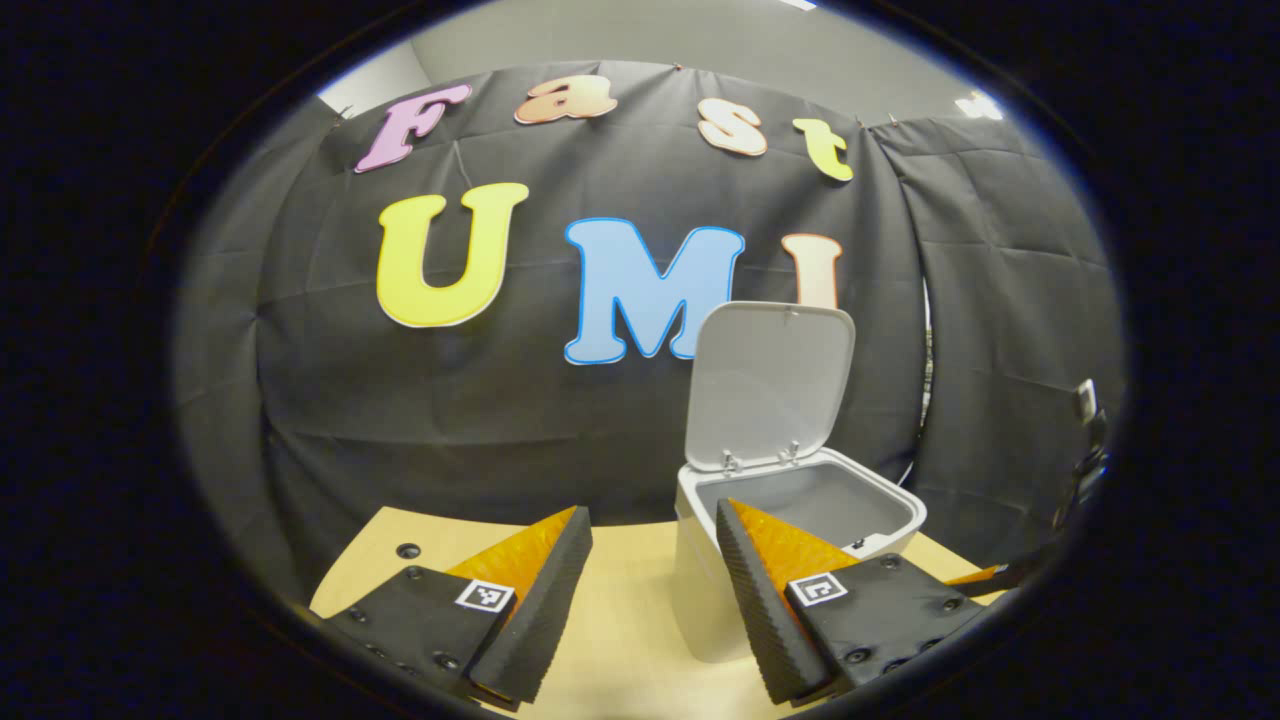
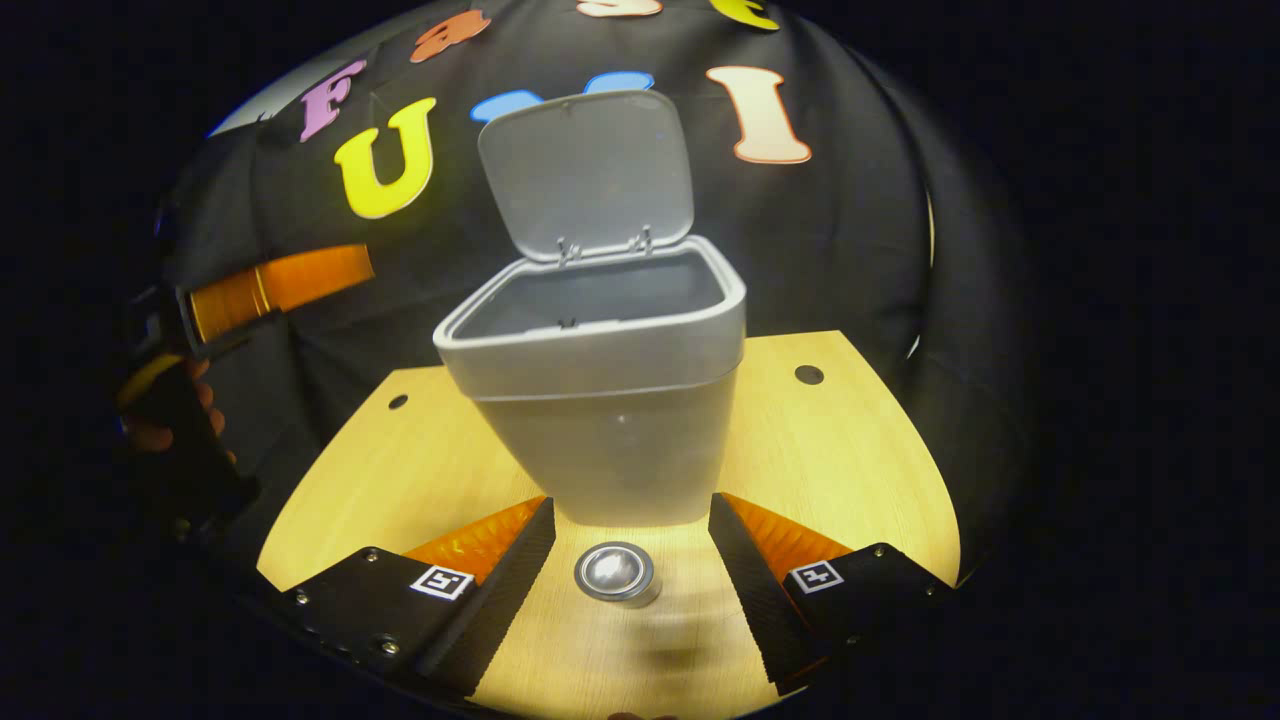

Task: Press the lid of the desktop garbage bin to open it, pick up the crumpled paper on the desktop and throw it into the bin, then pick up the pop can on the desktop and drop it into the bin, and finally close the garbage bin lid.

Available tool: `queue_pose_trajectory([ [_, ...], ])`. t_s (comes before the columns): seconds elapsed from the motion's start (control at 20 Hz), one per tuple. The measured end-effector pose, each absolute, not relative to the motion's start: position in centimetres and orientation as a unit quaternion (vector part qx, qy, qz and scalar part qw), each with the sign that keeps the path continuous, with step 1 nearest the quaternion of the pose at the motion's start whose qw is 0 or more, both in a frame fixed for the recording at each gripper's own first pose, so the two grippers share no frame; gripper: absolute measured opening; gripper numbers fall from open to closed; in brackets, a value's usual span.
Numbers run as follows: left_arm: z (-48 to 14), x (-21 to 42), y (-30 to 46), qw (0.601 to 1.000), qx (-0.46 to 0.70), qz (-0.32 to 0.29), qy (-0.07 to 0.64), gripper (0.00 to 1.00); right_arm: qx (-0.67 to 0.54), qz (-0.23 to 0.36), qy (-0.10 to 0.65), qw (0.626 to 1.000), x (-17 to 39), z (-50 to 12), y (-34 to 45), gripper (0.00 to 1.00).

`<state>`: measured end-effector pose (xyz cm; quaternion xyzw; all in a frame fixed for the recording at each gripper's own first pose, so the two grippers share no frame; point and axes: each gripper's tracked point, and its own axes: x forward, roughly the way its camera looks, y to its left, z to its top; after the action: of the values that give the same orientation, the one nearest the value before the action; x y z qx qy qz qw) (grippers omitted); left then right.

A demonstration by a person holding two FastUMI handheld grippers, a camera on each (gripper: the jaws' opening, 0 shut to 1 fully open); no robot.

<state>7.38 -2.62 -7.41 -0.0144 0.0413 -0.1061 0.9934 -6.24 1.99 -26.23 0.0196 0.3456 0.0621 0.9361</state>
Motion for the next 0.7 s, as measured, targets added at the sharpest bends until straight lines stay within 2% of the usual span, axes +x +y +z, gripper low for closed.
queue_pose_trajectory([
  [0.15,-7.5,6.9,-0.4,0.996,-0.016,-0.083,0.042,0.85,0.004,0.077,0.366,0.928,-6.1,-28.0,2.9,0.99],
  [0.2,-7.6,6.6,0.2,0.996,-0.017,-0.076,0.043,0.93,0.0,0.079,0.371,0.925,-6.0,-28.6,3.0,0.99],
  [0.3,-7.7,6.4,1.5,0.997,-0.015,-0.062,0.044,0.92,-0.006,0.082,0.383,0.92,-5.7,-29.9,3.3,0.99],
  [0.35,-7.7,6.2,2.2,0.997,-0.014,-0.055,0.044,0.85,-0.007,0.083,0.389,0.918,-5.6,-30.5,3.5,0.99],
  [0.4,-7.7,6.1,2.8,0.998,-0.013,-0.048,0.045,0.91,-0.007,0.084,0.395,0.915,-5.6,-31.1,3.5,0.99],
  [0.6,-8.0,5.7,4.1,0.998,-0.015,-0.028,0.049,0.84,0.0,0.08,0.417,0.905,-5.7,-32.9,3.4,0.99],
  [0.65,-8.1,5.6,4.3,0.998,-0.016,-0.024,0.05,0.92,0.0,0.078,0.423,0.903,-5.8,-33.2,3.3,0.99],
  [0.7,-8.3,5.6,4.3,0.998,-0.017,-0.022,0.051,0.87,0.0,0.077,0.428,0.901,-5.9,-33.6,3.2,0.99],
])
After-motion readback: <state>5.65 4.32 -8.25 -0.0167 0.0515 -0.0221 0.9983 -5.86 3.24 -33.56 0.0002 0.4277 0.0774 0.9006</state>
